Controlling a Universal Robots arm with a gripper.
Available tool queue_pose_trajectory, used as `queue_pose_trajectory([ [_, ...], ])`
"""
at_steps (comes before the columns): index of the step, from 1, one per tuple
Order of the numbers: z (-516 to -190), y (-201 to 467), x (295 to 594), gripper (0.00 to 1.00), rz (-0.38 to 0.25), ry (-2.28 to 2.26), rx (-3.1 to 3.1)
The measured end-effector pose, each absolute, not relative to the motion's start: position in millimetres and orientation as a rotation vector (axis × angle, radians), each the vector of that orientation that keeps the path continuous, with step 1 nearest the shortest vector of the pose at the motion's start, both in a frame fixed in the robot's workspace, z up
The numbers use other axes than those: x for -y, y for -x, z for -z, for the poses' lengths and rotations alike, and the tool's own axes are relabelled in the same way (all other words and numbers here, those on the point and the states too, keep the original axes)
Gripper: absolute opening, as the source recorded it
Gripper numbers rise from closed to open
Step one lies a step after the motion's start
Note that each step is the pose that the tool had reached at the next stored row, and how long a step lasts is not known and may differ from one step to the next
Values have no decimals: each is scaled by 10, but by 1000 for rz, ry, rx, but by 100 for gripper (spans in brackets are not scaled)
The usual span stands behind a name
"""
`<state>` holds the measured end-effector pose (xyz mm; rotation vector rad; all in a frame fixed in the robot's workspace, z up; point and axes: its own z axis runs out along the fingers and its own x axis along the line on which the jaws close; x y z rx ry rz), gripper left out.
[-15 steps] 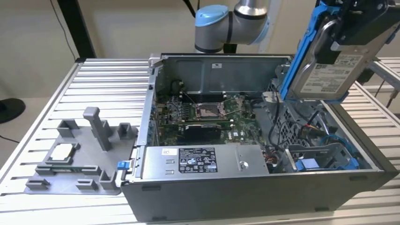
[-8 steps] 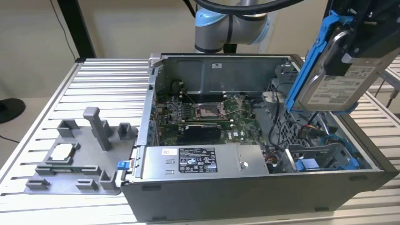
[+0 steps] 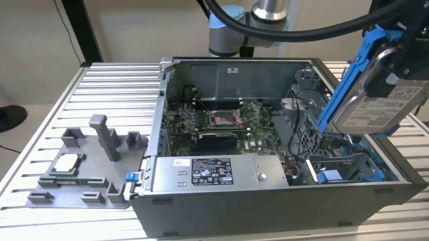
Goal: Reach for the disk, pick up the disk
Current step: 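Pick up the disk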
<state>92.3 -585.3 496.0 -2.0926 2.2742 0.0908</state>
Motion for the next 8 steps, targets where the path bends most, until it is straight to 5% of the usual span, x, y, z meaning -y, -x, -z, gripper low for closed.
queue_pose_trajectory([
  [8, -4939, -952, 6036, 0, -91, 2092, -2274],
])
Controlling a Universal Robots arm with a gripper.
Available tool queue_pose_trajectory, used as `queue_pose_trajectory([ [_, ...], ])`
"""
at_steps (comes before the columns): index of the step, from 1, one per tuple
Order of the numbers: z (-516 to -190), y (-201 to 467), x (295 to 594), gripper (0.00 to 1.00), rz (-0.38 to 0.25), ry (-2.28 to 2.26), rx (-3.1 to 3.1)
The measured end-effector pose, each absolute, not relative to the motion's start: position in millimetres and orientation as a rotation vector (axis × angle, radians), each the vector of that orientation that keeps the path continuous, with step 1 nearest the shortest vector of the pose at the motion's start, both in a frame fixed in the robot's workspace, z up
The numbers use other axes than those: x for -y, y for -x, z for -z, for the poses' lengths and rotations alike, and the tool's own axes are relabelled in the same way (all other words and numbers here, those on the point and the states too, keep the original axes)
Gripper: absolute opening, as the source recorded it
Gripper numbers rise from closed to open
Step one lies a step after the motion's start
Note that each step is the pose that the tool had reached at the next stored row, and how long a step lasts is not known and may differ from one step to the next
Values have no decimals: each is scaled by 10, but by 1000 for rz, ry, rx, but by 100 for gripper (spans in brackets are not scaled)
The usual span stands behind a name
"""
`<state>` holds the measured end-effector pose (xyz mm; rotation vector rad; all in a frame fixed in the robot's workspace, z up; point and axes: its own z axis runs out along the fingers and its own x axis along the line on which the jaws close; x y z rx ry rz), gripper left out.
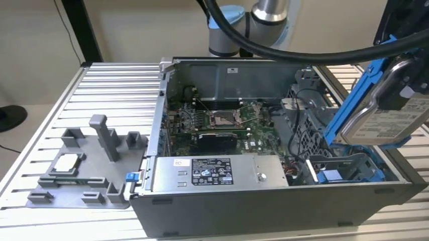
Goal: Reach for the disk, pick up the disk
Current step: 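Pick up the disk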
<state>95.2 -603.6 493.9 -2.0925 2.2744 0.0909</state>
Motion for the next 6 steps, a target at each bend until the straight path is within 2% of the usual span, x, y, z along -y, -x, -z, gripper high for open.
queue_pose_trajectory([
  [6, -4933, -953, 6050, 0, -91, 2093, -2274],
])
